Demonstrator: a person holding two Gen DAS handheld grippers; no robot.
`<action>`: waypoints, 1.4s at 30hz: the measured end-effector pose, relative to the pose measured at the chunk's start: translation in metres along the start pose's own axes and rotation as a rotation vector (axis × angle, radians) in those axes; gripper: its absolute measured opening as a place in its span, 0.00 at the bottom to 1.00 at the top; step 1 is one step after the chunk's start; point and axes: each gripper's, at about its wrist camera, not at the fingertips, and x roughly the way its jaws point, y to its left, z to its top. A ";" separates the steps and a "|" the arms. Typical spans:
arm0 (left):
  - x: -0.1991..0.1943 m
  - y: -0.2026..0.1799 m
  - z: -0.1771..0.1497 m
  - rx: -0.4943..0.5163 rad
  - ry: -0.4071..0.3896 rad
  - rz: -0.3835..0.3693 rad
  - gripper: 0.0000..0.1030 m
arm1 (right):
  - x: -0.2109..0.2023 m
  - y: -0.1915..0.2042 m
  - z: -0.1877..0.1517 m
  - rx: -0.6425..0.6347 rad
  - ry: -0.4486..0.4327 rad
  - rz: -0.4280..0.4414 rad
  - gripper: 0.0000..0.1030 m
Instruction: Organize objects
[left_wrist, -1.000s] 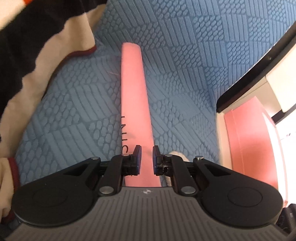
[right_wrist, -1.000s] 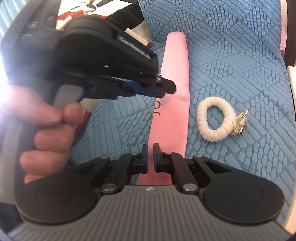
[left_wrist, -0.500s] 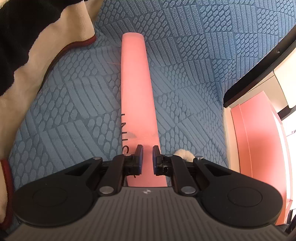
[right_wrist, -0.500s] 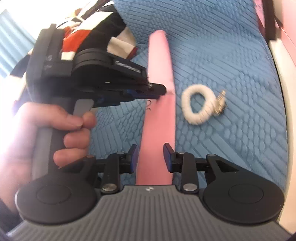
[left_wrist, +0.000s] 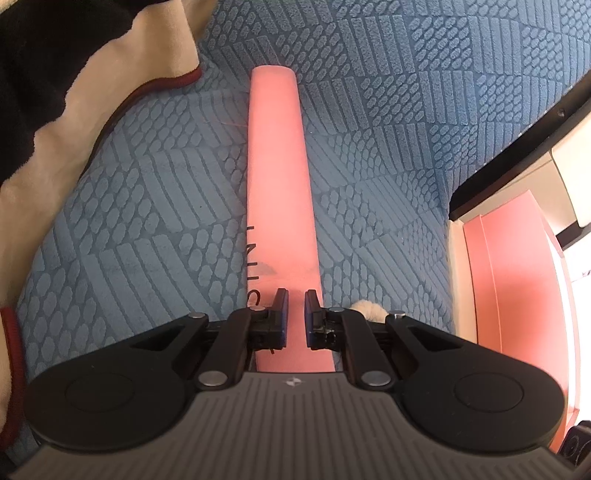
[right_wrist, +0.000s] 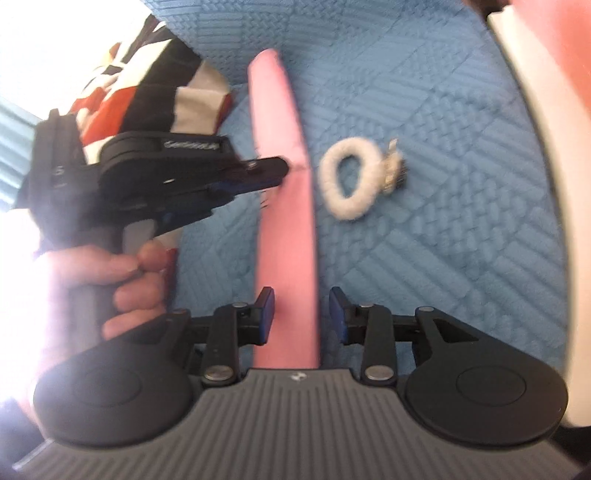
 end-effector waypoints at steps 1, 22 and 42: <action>0.000 0.001 0.001 -0.005 0.001 0.000 0.12 | 0.001 0.001 -0.001 0.002 0.010 0.016 0.35; -0.001 -0.009 0.002 0.091 0.037 0.047 0.12 | 0.010 -0.007 -0.012 0.206 0.060 0.280 0.14; 0.002 -0.023 -0.008 0.151 0.024 -0.084 0.12 | -0.055 -0.020 -0.038 0.379 -0.017 0.315 0.12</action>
